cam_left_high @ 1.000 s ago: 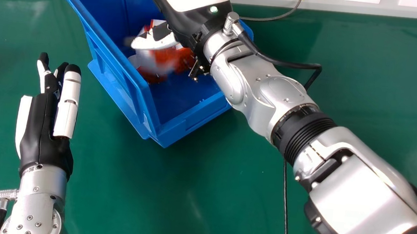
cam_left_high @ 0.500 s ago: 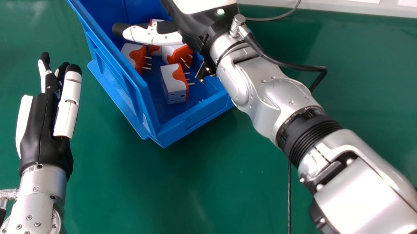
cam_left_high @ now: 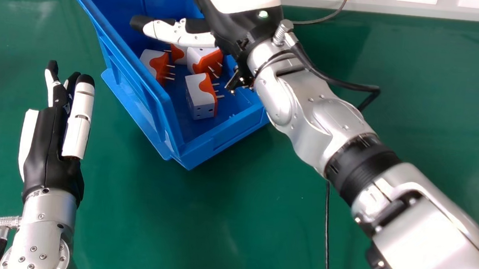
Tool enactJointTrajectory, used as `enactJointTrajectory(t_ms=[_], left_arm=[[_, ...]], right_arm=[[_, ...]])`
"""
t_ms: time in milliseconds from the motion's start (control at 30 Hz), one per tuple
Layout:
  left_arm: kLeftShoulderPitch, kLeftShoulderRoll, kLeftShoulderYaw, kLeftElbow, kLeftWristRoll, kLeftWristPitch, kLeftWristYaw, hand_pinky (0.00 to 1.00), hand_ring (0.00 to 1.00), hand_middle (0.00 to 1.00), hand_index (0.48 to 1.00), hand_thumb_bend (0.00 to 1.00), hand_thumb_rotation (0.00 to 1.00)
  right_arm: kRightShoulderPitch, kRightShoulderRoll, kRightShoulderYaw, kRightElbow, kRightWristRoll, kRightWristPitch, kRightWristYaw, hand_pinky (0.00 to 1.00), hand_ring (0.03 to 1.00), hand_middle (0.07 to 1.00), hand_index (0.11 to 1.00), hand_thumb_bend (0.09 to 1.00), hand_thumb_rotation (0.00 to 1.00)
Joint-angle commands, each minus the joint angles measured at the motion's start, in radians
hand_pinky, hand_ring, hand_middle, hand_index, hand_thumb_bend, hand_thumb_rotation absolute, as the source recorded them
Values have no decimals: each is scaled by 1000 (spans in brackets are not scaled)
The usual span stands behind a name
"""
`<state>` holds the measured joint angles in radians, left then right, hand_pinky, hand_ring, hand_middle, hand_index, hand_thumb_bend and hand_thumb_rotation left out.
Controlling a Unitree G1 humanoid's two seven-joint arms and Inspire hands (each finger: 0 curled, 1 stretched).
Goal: Pick all objects and put in blue box
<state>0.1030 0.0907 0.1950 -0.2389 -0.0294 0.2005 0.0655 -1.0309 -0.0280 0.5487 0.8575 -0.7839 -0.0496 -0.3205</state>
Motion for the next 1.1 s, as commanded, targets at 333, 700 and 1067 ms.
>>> enactJointTrajectory(t_ms=[333,700,1067], left_arm=[[-53,32,22,61,-1,-45,-16,970,975,981,981,238,911],[-67,60,36,147,1,-116,-34,968,974,978,977,234,911],[-73,84,50,239,-2,-193,-57,968,974,976,977,227,908]], right_arm=[[521,-163,-131,-806,29,75,83,924,1000,1000,1000,353,862],[1001,-240,-285,-993,228,-187,20,933,1000,1000,1000,328,914],[1157,-157,-366,-821,542,-301,133,968,1000,1000,1000,376,981]])
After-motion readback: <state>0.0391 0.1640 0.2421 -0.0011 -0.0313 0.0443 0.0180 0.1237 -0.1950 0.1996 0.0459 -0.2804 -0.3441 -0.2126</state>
